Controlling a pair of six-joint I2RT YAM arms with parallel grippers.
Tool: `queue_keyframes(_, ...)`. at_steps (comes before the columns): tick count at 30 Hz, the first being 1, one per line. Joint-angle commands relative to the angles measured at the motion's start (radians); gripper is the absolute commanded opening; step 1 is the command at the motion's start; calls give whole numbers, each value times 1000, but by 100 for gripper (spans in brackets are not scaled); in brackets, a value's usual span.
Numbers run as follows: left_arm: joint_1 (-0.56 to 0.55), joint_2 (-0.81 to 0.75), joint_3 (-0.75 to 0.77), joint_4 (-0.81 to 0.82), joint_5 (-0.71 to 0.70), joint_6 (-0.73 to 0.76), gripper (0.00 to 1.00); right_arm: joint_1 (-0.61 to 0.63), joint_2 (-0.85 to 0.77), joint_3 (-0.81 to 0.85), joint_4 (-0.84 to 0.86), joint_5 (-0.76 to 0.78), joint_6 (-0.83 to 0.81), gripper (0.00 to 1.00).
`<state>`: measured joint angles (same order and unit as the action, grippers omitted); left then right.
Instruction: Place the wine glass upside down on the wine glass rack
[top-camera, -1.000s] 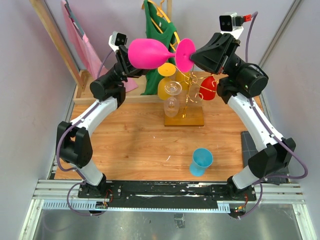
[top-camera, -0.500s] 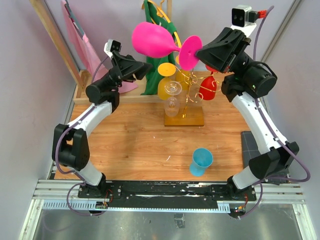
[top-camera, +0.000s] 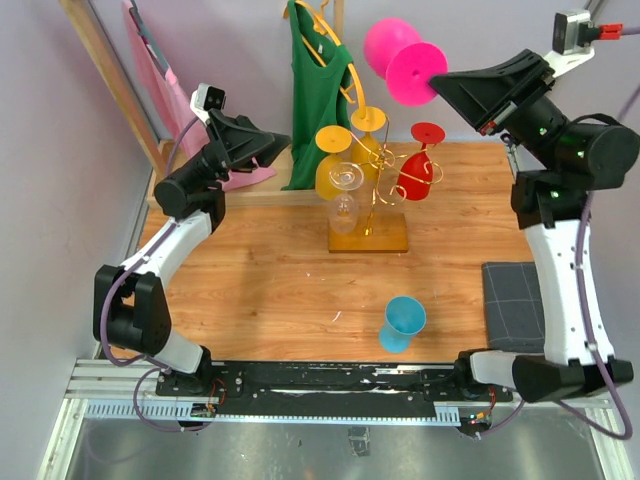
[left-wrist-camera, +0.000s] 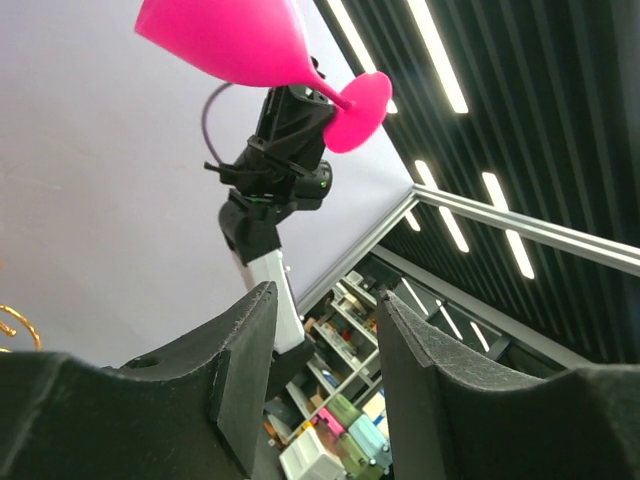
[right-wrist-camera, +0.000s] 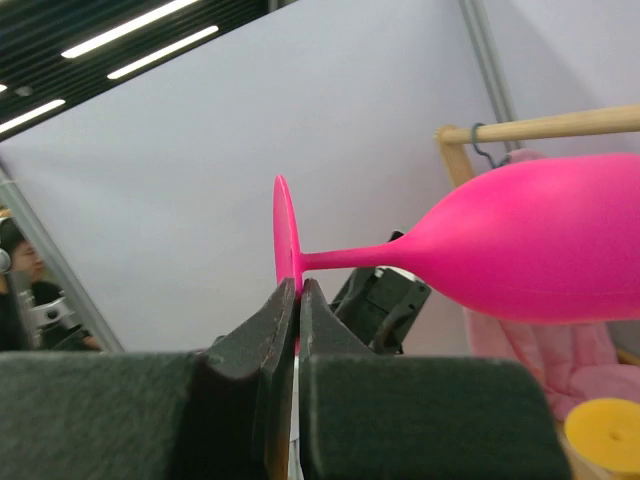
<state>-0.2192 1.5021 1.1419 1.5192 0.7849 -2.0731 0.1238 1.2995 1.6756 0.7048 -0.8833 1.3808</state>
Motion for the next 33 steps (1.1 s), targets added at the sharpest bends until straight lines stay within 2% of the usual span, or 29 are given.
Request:
queue_keyframes(1,9,-28,-10,259,26,-10,49,-33,-107,41,-538,93,-491,1)
queue_keyframes(7,9,-31,-4,259,26,-18,48,-75,-159,92,-855,225,-653,1)
queue_keyframes(12,9,-39,-3,259,27,-24,48,-145,-168,92,-1076,269,-647,1)
queue_keyframes(19,9,-55,-19,259,33,-24,48,-290,-208,25,-1209,229,-589,1)
queue_keyframes(22,9,-59,-21,258,36,-27,48,-301,-223,9,-1258,236,-594,1)
queue_keyframes(33,10,-65,-37,260,39,-27,48,-318,-212,-107,-1258,180,-519,1)
